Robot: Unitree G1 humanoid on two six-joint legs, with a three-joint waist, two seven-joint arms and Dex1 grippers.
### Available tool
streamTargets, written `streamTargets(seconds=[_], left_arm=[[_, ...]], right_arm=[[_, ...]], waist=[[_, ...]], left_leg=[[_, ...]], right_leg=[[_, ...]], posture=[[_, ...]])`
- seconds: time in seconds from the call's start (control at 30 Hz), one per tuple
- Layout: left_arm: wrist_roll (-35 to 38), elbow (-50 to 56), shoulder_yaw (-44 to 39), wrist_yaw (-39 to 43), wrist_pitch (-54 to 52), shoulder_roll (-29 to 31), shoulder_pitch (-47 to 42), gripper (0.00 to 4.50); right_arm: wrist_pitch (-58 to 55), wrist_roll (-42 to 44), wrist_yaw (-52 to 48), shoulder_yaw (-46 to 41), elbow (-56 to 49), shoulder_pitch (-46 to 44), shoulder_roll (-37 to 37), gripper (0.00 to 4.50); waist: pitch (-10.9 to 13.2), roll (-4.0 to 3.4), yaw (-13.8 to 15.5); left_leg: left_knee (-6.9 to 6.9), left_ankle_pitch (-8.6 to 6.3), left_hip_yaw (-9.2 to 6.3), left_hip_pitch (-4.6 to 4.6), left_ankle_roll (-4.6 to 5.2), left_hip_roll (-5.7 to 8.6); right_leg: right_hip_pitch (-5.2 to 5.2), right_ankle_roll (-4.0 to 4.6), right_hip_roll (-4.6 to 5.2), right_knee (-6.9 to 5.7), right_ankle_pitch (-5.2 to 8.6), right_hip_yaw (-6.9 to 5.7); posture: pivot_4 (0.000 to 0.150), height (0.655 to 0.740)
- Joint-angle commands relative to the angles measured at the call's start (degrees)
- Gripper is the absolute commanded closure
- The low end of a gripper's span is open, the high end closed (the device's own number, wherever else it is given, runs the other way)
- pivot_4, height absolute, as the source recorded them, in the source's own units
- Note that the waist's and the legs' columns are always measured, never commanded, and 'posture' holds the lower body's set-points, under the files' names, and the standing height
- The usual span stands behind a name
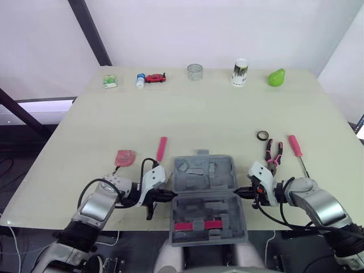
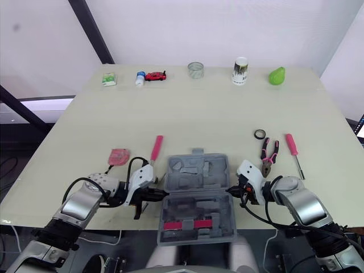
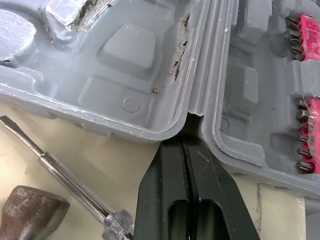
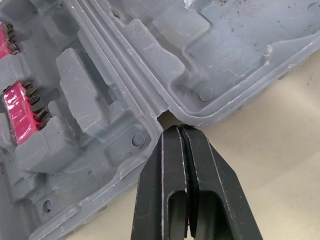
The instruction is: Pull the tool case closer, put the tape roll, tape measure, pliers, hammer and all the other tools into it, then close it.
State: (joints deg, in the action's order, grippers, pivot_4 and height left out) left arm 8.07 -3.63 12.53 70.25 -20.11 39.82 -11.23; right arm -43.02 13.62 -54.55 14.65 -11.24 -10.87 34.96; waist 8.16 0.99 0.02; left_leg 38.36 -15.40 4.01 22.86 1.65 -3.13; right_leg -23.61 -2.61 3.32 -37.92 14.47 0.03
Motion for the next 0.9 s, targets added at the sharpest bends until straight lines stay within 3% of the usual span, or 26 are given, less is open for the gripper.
streamTargets(seconds=[0.03,0.9], left_arm=[[0.0,-0.1,1.7,0.3,1.0,-1.0,-0.6,4.5],[-0.4,0.2,3.8,1.3,1.8,-1.2,-0.4,4.5]], right_arm=[[0.5,2.0,-0.3,-0.8,-2.3,0.4,-0.1,4.47],[-1.8,4.1,-0.3,-0.6,-4.1,2.2,1.8,4.47]], waist=[[0.0,0.0,0.1],[0.0,0.0,0.7]], left_leg=[[0.0,0.0,0.0,0.0,0.0,0.0],[0.0,0.0,0.0,0.0,0.0,0.0]], right_leg=[[0.0,0.0,0.0,0.0,0.0,0.0],[0.0,0.0,0.0,0.02,0.0,0.0]], posture=[[0.15,0.74],[0.15,0.74]])
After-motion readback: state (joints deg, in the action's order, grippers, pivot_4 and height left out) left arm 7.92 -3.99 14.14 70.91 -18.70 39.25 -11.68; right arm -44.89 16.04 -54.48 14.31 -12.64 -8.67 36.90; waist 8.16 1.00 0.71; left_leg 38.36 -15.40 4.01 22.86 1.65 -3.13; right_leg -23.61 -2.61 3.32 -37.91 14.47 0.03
